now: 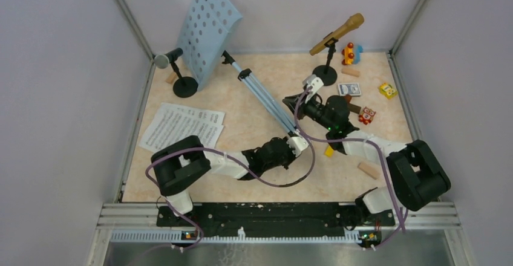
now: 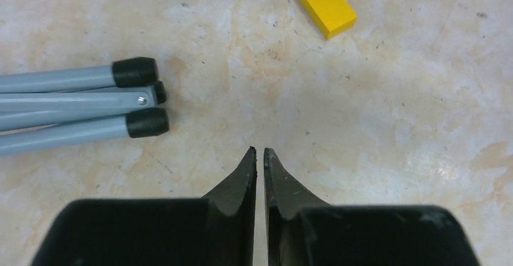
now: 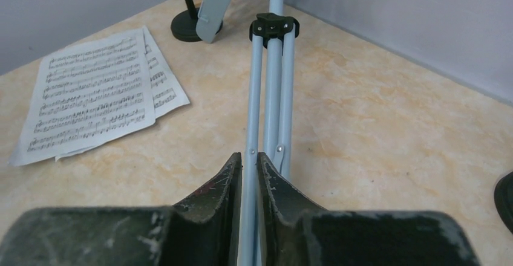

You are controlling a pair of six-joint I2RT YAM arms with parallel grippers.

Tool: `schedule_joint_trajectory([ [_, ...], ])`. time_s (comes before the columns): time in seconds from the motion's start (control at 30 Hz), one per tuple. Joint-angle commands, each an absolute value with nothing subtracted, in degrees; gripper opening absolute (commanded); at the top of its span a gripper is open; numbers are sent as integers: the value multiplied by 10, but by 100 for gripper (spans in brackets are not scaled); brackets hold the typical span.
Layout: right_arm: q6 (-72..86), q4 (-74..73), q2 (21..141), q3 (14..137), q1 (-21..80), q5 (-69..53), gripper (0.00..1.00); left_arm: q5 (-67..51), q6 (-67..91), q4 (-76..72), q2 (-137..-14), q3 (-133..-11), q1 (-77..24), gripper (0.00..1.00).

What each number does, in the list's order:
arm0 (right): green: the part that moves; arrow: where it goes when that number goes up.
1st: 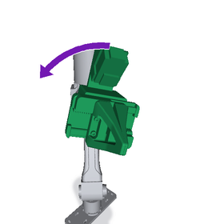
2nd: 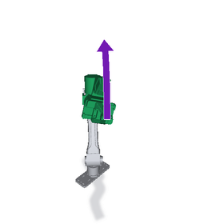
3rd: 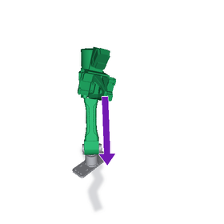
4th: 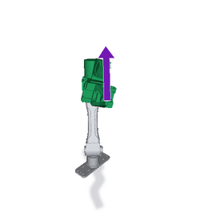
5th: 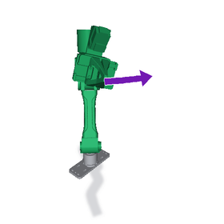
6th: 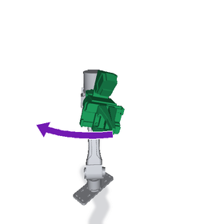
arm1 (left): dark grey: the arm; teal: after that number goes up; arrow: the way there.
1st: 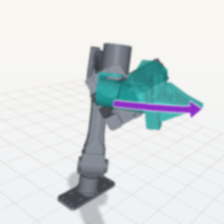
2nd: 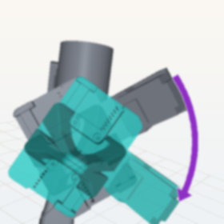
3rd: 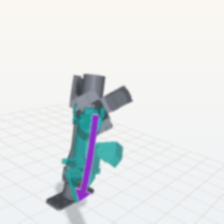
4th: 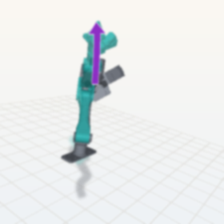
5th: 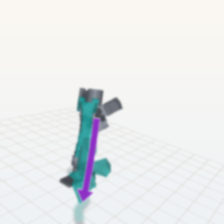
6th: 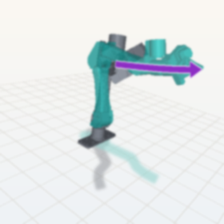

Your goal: Pack up the instrument practice props

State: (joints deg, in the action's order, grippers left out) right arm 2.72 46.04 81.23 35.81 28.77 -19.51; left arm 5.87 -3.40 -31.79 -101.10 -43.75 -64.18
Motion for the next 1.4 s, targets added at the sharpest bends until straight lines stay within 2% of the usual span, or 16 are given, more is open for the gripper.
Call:
schedule_joint_trajectory([
  [0.0,40,377,783,423,292,-201,24,83,-25,-313,-931,-430,-642,15],
  [0.03,45,353,784,439,292,-198,34,85,-20,-310,-915,-425,-642,17],
  [0.1,48,286,790,480,293,-200,44,91,-8,-306,-879,-412,-642,25],
  [0.17,59,215,808,541,293,-196,54,97,12,-293,-834,-394,-643,41],
  [0.33,55,13,911,722,293,-188,73,153,82,-237,-692,-330,-642,70],
  [0.43,32,-66,992,811,297,-198,81,207,152,-163,-606,-305,-643,79],
  [0.73,-37,-109,1169,961,335,-193,85,258,279,41,-418,-264,-642,84],
  [1.07,-77,-89,1284,1033,368,-37,86,276,294,109,-326,-264,-642,85],
  [1.1,-77,-90,1292,1040,368,-29,84,276,294,111,-322,-262,-643,85],
  [1.17,-79,-91,1304,1049,368,-25,71,276,295,116,-318,-262,-643,85],
  [1.37,-60,-56,1287,1016,369,-56,11,280,304,131,-312,-259,-643,85],
])
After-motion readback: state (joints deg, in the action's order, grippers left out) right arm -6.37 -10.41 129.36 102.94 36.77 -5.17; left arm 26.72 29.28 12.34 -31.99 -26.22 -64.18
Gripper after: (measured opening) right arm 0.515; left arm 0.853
